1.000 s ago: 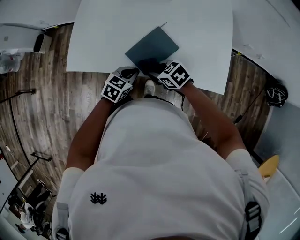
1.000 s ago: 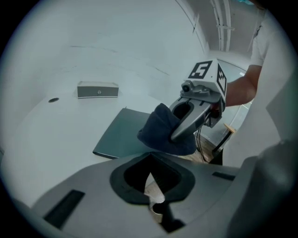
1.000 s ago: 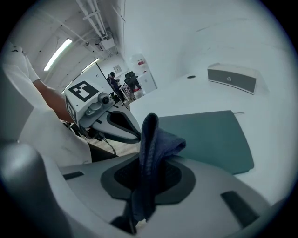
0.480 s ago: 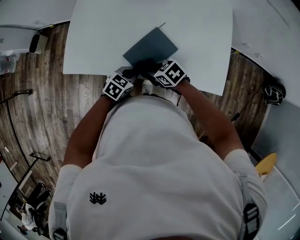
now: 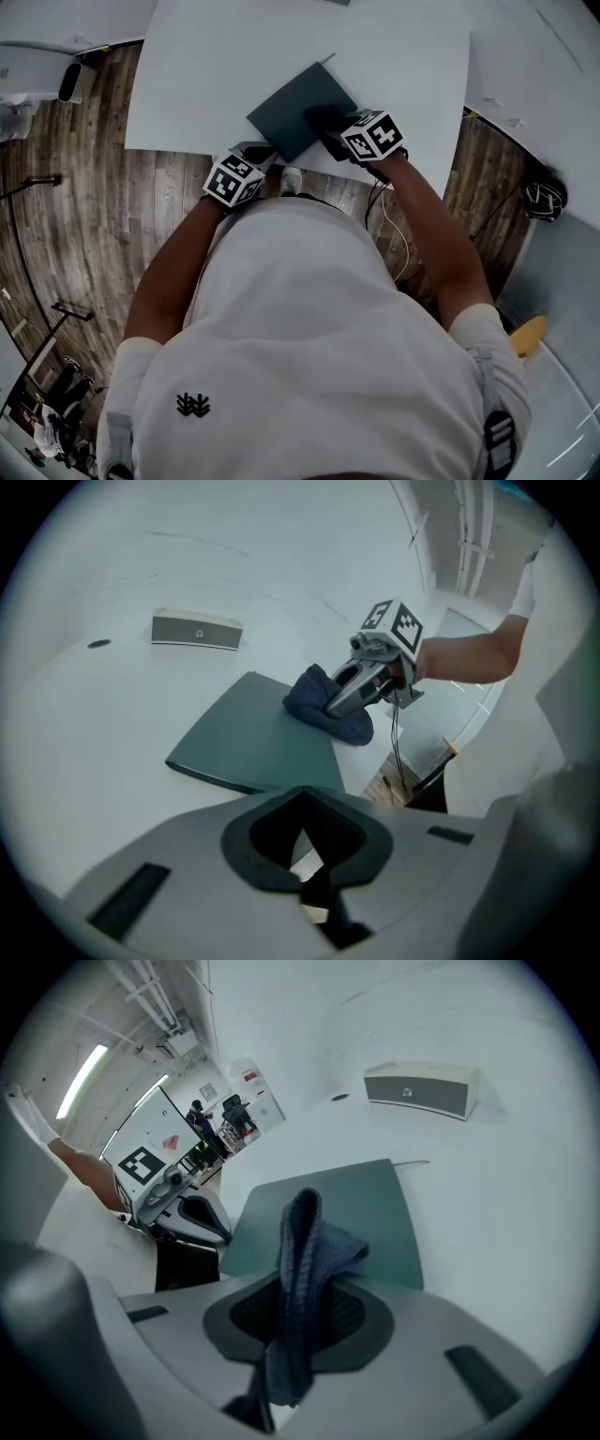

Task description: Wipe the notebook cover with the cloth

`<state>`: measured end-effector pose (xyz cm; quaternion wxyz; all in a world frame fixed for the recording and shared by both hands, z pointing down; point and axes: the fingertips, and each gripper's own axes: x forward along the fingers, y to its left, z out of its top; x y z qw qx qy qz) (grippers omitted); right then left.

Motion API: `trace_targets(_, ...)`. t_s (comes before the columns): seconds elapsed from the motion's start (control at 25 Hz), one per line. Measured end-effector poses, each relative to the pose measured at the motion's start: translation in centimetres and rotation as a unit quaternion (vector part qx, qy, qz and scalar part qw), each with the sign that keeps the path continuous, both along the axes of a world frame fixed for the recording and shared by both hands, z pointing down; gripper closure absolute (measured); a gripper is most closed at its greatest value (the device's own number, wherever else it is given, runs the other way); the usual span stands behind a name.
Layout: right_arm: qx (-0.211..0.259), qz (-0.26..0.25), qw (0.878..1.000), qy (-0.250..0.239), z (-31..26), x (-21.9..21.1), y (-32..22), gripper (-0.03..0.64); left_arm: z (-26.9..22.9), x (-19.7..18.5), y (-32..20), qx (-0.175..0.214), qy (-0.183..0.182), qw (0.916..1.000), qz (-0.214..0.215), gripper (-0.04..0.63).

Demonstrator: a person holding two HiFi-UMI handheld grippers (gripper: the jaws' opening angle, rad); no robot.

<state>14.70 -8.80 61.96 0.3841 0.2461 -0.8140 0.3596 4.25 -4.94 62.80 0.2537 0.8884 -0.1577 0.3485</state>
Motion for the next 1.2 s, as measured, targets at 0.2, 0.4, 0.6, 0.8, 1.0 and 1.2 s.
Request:
trace_targets(0.2,0.002,0.018,0.999,0.031,0.3,4.0,-1.7,0.552,0.2,0.3,0.0,-0.004,-0.006,1.0000,0.000,0.589)
trace_targets(0.4,-0.005,0.032,0.998,0.057,0.4,6.9,-2.9,0.552,0.0,0.5,0.0,0.005,-0.008,1.0000,0.001,0.589)
trace_targets(0.6,-0.006,0.028,0.996,0.081,0.0,7.6,-3.3,0.552,0.1,0.5,0.1,-0.003,-0.007,1.0000,0.001,0.589)
trace_targets(0.8,0.010,-0.019,0.998,0.060,-1.7,3.4,-2.8,0.552,0.1,0.7,0.0,-0.010,-0.006,0.9999,-0.001,0.589)
trace_targets(1.0,0.005,-0.087,0.996,0.025,-2.3,-3.2,-1.3,0.552,0.1,0.9,0.2,-0.013,-0.006,0.9999,-0.001,0.589)
trace_targets(1.2,-0.006,-0.120,0.993,-0.001,-1.7,-8.6,-0.7,0.553,0.1,1.0,0.2,-0.012,-0.007,0.9999,-0.001,0.589)
